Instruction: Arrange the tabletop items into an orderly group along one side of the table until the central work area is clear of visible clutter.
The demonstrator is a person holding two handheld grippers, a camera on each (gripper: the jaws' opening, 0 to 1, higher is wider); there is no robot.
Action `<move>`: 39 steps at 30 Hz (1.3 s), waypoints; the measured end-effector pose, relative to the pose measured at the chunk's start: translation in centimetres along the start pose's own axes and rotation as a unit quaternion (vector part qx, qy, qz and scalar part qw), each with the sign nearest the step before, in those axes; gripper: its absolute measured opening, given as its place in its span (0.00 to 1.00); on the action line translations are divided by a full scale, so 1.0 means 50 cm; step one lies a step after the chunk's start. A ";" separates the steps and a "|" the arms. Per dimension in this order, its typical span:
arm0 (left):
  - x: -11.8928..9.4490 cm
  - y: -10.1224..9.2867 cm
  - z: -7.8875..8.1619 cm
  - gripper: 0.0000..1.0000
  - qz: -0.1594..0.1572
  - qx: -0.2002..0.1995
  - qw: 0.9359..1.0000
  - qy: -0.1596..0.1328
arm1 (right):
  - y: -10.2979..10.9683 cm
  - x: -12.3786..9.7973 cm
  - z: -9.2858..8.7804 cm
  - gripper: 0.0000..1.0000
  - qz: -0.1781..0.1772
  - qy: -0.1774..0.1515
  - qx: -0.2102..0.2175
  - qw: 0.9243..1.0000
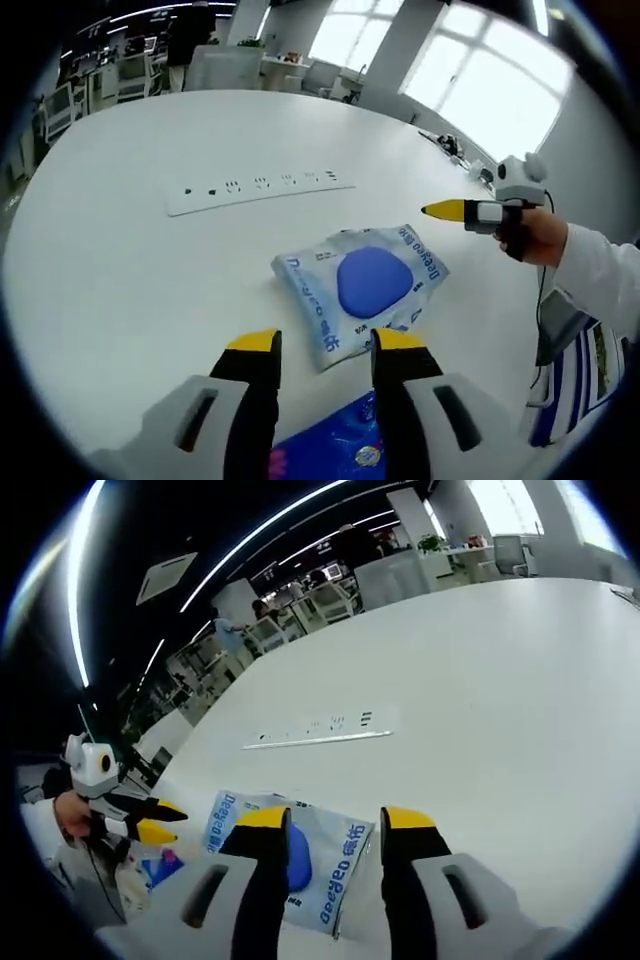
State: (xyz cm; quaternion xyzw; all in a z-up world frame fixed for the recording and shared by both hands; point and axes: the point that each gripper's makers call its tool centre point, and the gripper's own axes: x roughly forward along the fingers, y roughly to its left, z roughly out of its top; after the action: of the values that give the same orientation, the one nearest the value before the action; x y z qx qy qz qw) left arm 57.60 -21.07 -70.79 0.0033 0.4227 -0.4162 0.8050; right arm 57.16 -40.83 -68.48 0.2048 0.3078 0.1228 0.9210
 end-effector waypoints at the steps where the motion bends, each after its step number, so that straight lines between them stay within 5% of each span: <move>1: -0.003 0.000 0.002 0.41 0.001 0.003 1.000 -0.002 | 0.004 -0.002 0.001 0.36 0.001 -0.001 0.000 1.000; 19: -0.080 -0.005 0.025 0.50 0.008 0.018 0.999 -0.025 | 0.056 -0.062 0.036 0.46 0.013 -0.048 0.003 0.999; 39: -0.185 0.009 0.020 0.57 0.032 0.021 0.998 -0.049 | 0.137 -0.125 0.022 0.56 0.036 -0.077 0.008 0.996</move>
State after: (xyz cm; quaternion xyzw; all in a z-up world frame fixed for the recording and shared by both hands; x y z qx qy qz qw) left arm 55.82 -14.97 -63.99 0.0133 0.3736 -0.3990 0.8373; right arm 52.29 -37.31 -61.35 0.2323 0.2291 0.1368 0.9353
